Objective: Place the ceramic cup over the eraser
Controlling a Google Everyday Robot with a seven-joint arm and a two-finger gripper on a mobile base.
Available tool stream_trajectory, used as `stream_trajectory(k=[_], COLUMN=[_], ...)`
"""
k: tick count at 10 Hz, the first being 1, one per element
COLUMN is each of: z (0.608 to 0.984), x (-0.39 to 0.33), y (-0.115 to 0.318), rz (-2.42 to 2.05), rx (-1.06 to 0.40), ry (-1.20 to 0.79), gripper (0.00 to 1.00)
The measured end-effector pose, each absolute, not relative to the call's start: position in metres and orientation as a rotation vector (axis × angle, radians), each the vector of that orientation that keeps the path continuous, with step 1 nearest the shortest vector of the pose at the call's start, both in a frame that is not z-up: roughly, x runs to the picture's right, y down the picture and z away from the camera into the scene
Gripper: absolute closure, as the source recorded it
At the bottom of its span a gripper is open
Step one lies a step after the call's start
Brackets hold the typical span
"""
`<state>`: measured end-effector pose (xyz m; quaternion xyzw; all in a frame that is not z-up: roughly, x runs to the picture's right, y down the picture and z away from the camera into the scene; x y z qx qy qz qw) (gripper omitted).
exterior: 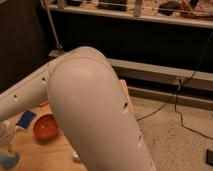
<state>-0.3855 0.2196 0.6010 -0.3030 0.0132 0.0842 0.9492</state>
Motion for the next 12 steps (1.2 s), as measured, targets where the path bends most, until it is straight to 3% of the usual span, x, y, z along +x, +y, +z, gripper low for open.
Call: stream_trajectory(k=[5, 12], z=[0.603, 0.606], x=[-0.387, -0.464], y=[0.218, 0.224], rz=[0.175, 0.085], rx=[-0.607, -0.560], ry=[0.021, -0.143], gripper=[0.35, 0.35])
